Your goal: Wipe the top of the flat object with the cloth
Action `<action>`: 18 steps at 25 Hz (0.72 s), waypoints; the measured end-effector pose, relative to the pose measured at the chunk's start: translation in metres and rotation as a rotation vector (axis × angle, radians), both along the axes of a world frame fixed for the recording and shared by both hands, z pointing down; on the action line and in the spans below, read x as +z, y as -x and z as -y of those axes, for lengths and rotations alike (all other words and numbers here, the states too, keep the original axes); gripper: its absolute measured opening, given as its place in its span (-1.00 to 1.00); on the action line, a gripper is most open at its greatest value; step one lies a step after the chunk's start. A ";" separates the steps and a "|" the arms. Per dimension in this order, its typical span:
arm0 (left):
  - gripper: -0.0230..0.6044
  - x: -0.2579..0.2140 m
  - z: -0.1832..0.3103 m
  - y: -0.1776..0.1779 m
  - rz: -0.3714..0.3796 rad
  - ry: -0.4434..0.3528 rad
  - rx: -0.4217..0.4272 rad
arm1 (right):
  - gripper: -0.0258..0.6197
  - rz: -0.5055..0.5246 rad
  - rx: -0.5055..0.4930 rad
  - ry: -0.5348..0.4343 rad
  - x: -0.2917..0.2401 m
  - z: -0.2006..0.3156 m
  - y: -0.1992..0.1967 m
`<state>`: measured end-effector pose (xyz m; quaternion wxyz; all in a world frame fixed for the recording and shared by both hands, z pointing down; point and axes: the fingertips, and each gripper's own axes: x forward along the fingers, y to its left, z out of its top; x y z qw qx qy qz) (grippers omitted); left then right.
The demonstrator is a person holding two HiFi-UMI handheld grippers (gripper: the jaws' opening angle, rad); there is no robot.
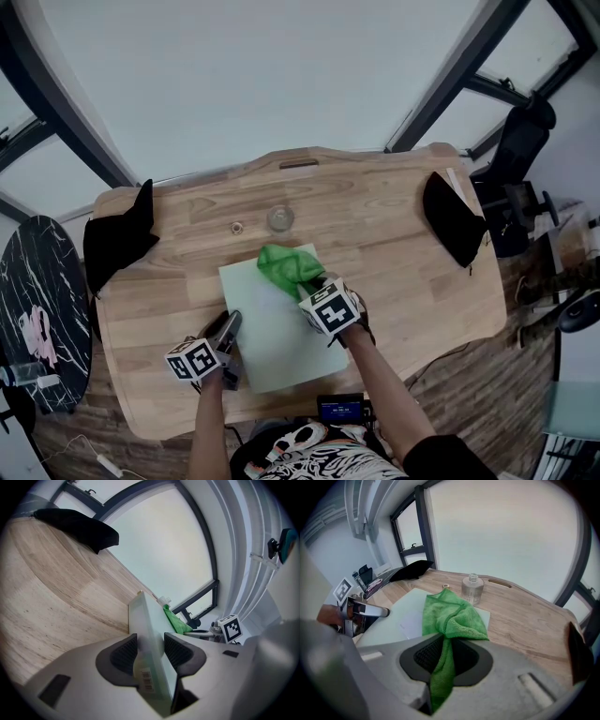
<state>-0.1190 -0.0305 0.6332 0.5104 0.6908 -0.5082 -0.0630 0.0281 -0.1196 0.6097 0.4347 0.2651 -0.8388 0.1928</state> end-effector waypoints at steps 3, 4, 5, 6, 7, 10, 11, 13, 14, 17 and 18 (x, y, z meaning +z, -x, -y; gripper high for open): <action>-0.35 0.001 0.000 0.002 0.004 -0.001 -0.001 | -0.74 -0.008 -0.035 0.009 0.001 -0.007 0.006; -0.35 0.001 0.000 0.002 0.005 -0.001 -0.001 | -0.74 -0.009 -0.039 0.018 0.001 -0.010 0.007; -0.35 0.001 0.000 0.001 0.005 -0.002 -0.002 | -0.75 -0.008 -0.041 0.026 0.000 -0.012 0.009; -0.35 0.001 0.000 0.001 0.006 -0.002 -0.003 | -0.74 -0.006 -0.042 0.030 0.000 -0.014 0.010; -0.35 0.001 0.000 0.001 0.006 -0.001 -0.003 | -0.75 -0.004 -0.043 0.032 -0.001 -0.016 0.011; -0.35 0.001 0.001 0.001 0.007 -0.003 -0.005 | -0.74 0.011 -0.056 0.046 -0.001 -0.022 0.015; -0.35 0.001 0.001 0.002 0.006 -0.005 -0.005 | -0.75 0.017 -0.067 0.054 -0.001 -0.026 0.018; -0.35 0.001 0.001 0.002 0.005 -0.006 -0.006 | -0.74 0.024 -0.090 0.065 -0.001 -0.037 0.023; -0.35 0.001 0.000 0.002 0.005 -0.005 -0.008 | -0.74 0.027 -0.097 0.064 -0.001 -0.042 0.025; -0.35 0.002 0.000 0.001 0.006 -0.003 -0.008 | -0.74 0.035 -0.106 0.066 -0.001 -0.053 0.029; -0.35 0.001 0.000 0.002 0.007 -0.003 -0.007 | -0.74 0.039 -0.113 0.074 -0.001 -0.057 0.031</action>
